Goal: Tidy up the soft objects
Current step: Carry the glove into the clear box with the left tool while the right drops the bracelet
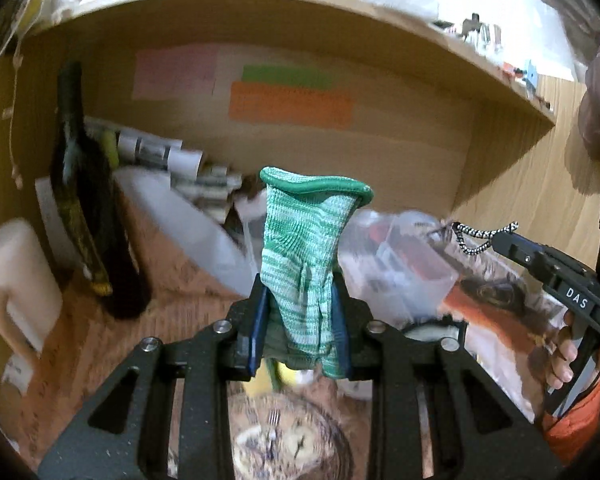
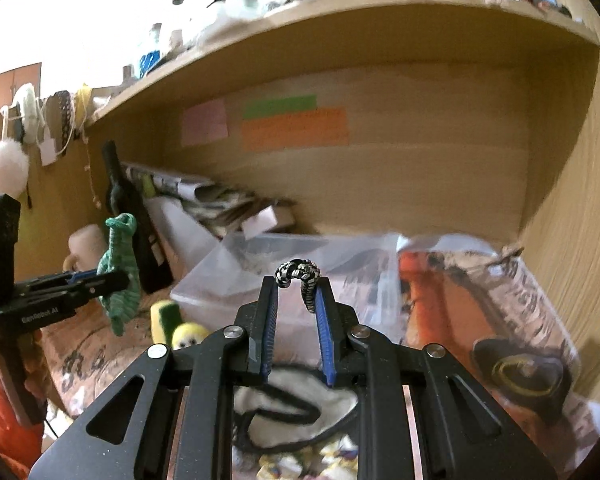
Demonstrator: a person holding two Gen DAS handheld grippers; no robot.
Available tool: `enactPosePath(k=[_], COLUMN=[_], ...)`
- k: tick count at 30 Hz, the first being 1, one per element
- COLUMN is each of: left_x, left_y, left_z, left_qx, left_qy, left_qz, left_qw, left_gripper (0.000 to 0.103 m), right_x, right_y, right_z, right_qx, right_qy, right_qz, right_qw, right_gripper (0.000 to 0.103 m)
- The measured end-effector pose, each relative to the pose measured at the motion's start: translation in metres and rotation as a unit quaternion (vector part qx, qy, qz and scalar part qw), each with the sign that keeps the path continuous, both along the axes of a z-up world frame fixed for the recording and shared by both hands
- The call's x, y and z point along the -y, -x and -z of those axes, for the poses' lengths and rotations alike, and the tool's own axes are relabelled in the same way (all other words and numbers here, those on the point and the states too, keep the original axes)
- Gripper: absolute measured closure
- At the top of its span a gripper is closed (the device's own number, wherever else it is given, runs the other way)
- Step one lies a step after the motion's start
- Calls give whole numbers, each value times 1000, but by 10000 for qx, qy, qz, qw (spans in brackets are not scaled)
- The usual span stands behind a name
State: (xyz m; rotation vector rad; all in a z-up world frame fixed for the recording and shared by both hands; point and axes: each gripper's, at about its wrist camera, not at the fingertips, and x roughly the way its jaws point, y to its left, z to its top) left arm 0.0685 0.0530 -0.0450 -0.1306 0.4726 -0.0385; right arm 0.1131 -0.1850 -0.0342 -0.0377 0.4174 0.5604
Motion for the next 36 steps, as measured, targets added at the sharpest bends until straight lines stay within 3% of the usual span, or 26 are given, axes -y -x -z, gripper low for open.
enactPosePath(k=[7,15,22,31,36], left_x=[2,-5,-3,20,27], left_y=[-37,-95,-140,-174,-181], left_z=[-16,-3,25,52,61], left_qx=[37,-516,-1192,-1861,-2000], left_qy=[-45,51,56,-317,-431], left_qz=[84,102,291,611,617], left_qw=[9999,9986,9924,9801,9769], left_gripper=[74,74,74,74,70], right_x=[-10,-31,-45,-57,-57], right_y=[-16,-52,-91,-121,-122], right_z=[-13,-4,23,66,69], right_qx=[330,174,-321,-1172,-1250], right_qy=[214,570,940,1385,1438], right_qz=[32,-48,-8,-15,-7], right_qw=[9992,9982,9951,9834,9817], right_gripper=[86,86,85,85,82])
